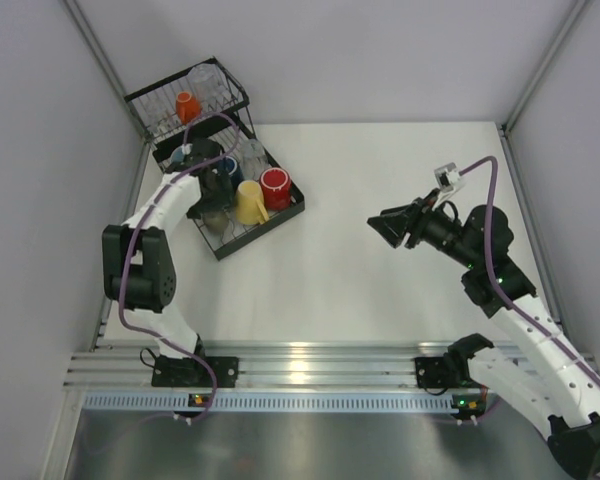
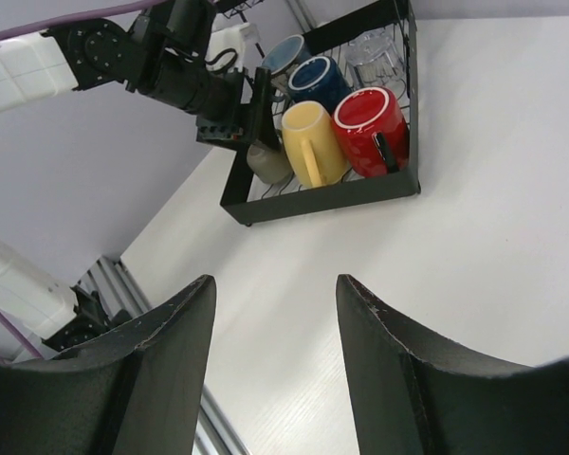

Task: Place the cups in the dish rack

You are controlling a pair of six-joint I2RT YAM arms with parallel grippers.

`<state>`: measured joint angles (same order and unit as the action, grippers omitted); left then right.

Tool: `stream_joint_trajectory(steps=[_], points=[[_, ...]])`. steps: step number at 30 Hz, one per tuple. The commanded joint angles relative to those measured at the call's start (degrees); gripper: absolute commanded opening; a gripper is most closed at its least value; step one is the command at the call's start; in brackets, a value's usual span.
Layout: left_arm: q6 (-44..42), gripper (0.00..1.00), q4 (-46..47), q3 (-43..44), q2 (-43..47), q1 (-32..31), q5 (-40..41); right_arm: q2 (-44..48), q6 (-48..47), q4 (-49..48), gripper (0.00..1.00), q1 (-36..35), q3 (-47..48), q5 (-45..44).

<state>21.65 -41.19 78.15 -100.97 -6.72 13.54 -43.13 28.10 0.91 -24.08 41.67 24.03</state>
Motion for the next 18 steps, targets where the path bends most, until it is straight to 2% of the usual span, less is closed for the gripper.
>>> stream_joint_trajectory(steps=[1,5,8,9,10,11,12,13,15,17,18], points=[[-0.9,0.8,0.7,3.3,6.3,0.4,1.0,0.2,-0.2,-1.1,0.55,1.0,2.4,-0.1],[-1.6,0.8,0.5,5.7,10.8,0.4,-0.1,-1.4,-0.7,2.0,0.55,1.0,3.2,0.8],[-2.5,0.81,1.2,7.3,15.1,0.4,-8.6,-3.0,-3.0,4.6,0.64,0.9,3.7,0.9],[-2.8,0.98,2.2,7.0,16.3,0.2,-11.2,-3.5,-5.7,9.2,0.78,0.9,5.2,-1.7],[-3.3,0.98,3.6,5.5,17.6,0.0,-18.4,-4.0,-6.6,11.3,0.82,0.9,6.2,-3.4],[-2.9,0.98,5.1,4.1,21.1,-0.3,-21.6,-4.5,-7.3,13.0,0.85,0.9,7.1,-5.1],[-2.5,0.98,9.7,2.5,23.0,-0.8,-25.8,-4.4,-8.2,15.2,0.96,1.0,8.4,-7.7],[-1.9,0.98,11.9,-1.5,25.4,-1.0,-28.7,-4.3,-8.4,15.8,0.99,1.0,8.9,-8.6],[0.6,0.98,19.6,-5.9,32.2,-1.8,-33.6,-3.8,-8.1,16.7,0.99,1.0,9.9,-11.4],[2.9,0.98,24.8,-12.6,39.1,-2.0,-37.9,-3.7,-7.5,17.9,0.99,1.0,10.8,-13.0],[5.0,0.98,30.2,-17.3,41.2,-2.1,-39.9,-3.7,-6.7,18.6,0.99,1.0,11.8,-14.1]])
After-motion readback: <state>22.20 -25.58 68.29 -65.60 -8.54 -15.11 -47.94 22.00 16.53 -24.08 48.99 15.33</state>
